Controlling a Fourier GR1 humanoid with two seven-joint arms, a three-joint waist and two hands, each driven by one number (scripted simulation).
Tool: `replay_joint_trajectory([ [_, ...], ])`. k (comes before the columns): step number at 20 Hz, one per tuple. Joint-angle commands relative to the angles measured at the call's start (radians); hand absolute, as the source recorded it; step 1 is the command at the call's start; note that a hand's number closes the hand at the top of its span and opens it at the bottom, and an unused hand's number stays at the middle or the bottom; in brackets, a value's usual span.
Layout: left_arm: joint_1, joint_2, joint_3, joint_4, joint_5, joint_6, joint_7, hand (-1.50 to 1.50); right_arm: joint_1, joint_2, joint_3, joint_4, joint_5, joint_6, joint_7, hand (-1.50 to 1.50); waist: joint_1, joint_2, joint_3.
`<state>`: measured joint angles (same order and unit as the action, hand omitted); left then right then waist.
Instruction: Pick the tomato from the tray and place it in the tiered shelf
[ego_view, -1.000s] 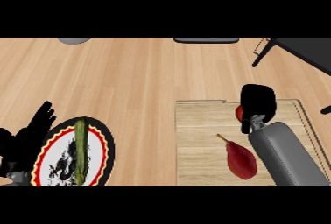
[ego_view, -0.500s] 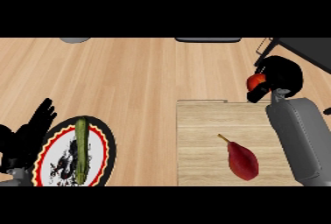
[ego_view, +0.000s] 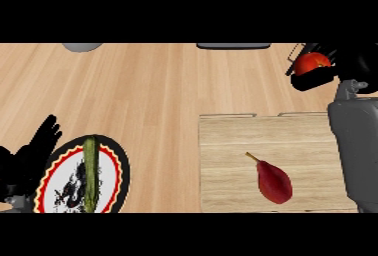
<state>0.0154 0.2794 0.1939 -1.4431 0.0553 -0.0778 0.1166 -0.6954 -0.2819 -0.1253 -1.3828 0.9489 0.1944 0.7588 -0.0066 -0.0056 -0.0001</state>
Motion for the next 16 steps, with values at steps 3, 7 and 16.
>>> replay_joint_trajectory([
  [3,-0.002,-0.016,-0.012,0.002,-0.025,0.017,-0.013,0.00,-0.033,-0.028,-0.124,-0.247,-0.110,0.056,0.105,1.50,-0.013,-0.002,0.000],
  [7,0.036,-0.008,0.001,-0.014,0.001,-0.022,-0.015,0.00,-0.113,-0.022,-0.091,-0.331,-0.068,0.081,0.225,1.50,0.008,0.002,0.000],
  [16,0.032,0.004,0.026,0.002,0.002,-0.044,-0.040,0.00,-0.228,-0.169,-0.170,-0.331,-0.085,0.149,0.237,1.50,0.012,0.004,-0.001],
])
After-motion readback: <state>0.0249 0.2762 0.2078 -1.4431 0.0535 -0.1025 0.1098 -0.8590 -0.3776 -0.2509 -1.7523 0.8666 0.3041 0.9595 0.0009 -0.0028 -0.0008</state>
